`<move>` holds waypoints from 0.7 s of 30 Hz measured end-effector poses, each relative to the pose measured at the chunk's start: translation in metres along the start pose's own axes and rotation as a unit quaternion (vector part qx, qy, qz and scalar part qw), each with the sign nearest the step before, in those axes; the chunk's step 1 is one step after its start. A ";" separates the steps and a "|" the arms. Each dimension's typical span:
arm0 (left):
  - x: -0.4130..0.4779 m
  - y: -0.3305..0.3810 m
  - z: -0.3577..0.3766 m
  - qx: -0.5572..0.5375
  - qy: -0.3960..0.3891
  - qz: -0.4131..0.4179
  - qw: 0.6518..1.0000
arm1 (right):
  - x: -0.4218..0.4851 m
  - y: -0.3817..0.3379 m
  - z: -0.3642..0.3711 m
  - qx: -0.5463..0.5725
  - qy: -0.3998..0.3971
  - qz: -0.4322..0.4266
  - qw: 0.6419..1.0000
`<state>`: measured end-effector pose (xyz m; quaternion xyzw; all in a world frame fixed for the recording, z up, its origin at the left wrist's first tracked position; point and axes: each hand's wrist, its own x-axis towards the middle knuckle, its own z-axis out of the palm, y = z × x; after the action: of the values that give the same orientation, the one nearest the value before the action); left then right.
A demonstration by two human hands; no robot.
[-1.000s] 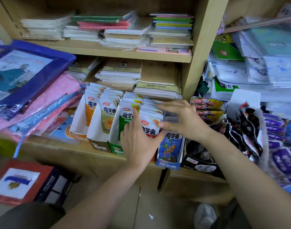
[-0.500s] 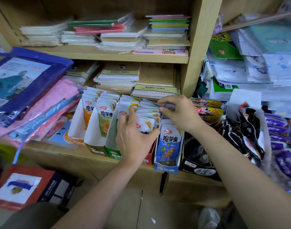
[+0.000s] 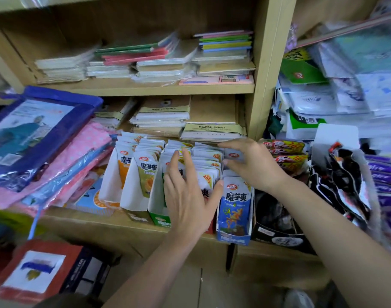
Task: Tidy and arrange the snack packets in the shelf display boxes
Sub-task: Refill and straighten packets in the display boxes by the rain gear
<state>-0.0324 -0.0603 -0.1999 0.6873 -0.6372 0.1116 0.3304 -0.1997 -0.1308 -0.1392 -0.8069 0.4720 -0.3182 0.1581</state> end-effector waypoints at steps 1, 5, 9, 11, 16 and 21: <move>0.001 -0.001 -0.001 0.001 -0.001 0.035 0.999 | -0.005 -0.002 -0.002 -0.008 -0.005 -0.011 1.000; 0.012 -0.005 -0.001 0.023 -0.031 0.153 0.987 | -0.016 -0.006 -0.005 -0.109 0.032 -0.054 0.992; 0.029 -0.009 0.005 0.019 -0.080 0.156 0.984 | -0.018 -0.001 -0.014 -0.221 0.013 -0.014 0.975; 0.036 -0.012 0.006 0.025 -0.093 0.156 0.983 | -0.019 0.003 -0.014 -0.228 -0.024 0.012 0.973; 0.053 -0.012 0.004 0.007 -0.128 0.152 0.980 | -0.019 0.008 -0.013 -0.159 -0.012 0.009 0.987; 0.033 -0.018 0.004 -0.086 0.001 0.177 0.980 | -0.020 0.012 -0.012 -0.100 0.025 -0.008 0.995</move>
<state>-0.0110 -0.0896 -0.1896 0.5324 -0.7557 0.1140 0.3641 -0.2224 -0.1188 -0.1439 -0.8143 0.4985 -0.2906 0.0626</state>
